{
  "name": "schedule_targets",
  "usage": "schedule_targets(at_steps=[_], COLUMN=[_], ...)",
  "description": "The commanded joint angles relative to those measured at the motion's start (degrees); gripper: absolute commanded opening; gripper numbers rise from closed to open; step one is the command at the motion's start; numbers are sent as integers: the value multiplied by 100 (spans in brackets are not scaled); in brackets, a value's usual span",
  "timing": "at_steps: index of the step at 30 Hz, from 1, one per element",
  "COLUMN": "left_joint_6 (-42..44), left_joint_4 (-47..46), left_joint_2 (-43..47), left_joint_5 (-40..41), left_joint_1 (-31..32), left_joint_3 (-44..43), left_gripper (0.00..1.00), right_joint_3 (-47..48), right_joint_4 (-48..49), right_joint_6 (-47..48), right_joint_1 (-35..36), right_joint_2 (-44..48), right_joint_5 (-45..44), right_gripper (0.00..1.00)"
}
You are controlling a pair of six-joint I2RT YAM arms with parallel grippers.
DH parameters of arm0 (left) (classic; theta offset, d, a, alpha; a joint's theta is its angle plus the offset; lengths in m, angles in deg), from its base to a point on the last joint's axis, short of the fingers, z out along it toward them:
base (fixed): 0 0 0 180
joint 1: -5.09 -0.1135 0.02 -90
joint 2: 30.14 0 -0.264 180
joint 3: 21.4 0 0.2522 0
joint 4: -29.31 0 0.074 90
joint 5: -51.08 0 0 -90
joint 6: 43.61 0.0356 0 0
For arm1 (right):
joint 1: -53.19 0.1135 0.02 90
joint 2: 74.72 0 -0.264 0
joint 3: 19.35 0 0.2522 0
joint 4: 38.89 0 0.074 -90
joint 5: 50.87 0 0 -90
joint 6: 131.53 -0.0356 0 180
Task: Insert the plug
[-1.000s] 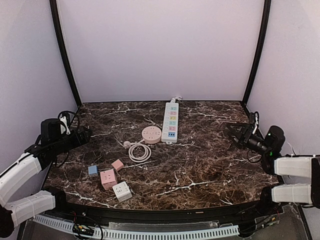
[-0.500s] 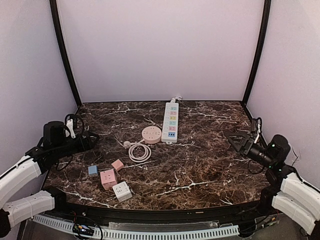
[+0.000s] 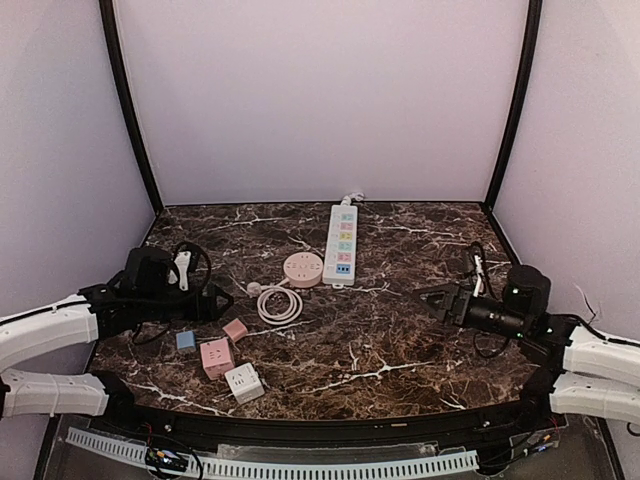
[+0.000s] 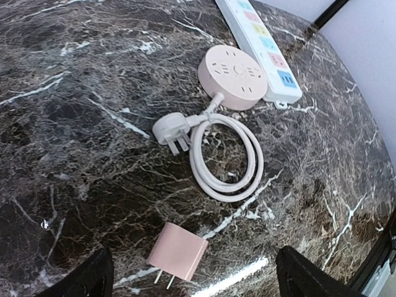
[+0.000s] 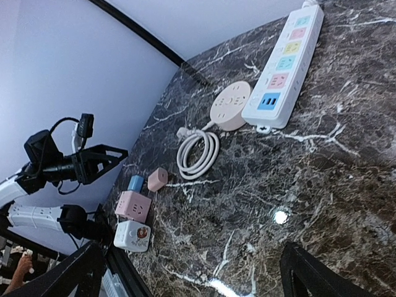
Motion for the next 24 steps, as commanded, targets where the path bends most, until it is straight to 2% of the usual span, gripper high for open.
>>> schedule_targets(at_steps=[1,6,11,16,24], left_joint_6=[153,49,-103,-228,-381], left_joint_4=[-157,-270,-262,-187,50], left_joint_2=[-607,-1557,-2645,-3489,-4682], left_joint_5=[457,1162,1601,2154,2429], left_joint_1=[678,1506,1876,2150,2238], left_joint_3=[-421,-838,-1473,-2131,-3113], left_gripper=[91,90,87,86,84], right_joint_3=[590,1407,2058,2260,2344], right_joint_4=[-63,-408,-912,-1156,-1316], right_joint_6=[331,413,403,378,517], right_joint_1=[858,1596,1969,2078,2091], right_joint_2=[-849,-2090,-2910,-3081,-3013], right_joint_5=[-1108,-2193,-2941,-3288,-3500], right_gripper=[98,99,99,99,99])
